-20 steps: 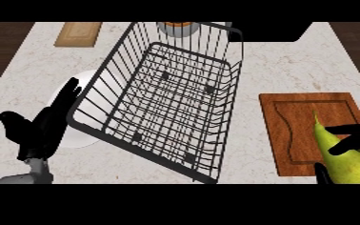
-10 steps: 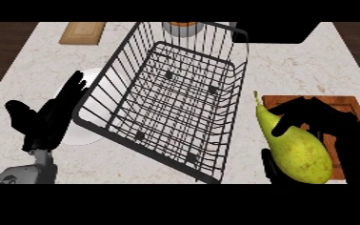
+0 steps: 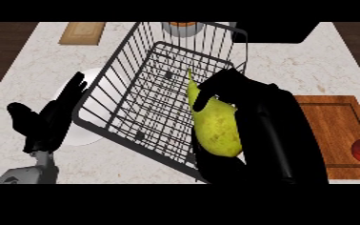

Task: Pick the pear from the cutting board and place it in the tiered basket

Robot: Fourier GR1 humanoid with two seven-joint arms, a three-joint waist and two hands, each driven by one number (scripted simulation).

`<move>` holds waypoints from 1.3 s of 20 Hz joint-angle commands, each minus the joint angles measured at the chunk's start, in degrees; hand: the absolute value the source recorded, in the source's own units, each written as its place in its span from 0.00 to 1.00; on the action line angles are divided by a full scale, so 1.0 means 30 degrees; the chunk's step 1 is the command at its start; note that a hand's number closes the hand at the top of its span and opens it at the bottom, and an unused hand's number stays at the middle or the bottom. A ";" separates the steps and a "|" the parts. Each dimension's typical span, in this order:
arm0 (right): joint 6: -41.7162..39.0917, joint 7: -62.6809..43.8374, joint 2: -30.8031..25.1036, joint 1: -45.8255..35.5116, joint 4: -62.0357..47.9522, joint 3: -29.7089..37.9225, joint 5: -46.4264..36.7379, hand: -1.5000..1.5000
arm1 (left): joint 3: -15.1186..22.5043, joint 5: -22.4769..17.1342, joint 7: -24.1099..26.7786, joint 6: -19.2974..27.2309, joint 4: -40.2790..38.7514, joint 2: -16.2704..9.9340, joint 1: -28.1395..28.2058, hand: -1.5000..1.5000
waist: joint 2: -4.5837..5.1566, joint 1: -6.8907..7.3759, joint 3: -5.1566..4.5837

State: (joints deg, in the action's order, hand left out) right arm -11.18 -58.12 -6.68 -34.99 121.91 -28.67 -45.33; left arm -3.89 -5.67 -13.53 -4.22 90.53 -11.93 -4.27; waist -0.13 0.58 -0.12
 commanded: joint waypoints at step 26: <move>0.9935 0.2729 0.2217 -0.3629 -1.2598 -0.0365 -0.2802 0.00 | -0.0341 0.0374 0.0398 -0.0751 0.0225 0.0315 0.0669 0.50 | 0.0116 0.0331 0.0032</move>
State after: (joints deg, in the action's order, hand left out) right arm 12.10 -51.92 -0.48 -41.41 95.74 -30.50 -53.16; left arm -5.75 -5.32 -13.20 -6.14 90.06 -11.39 -4.66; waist -1.59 0.26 0.38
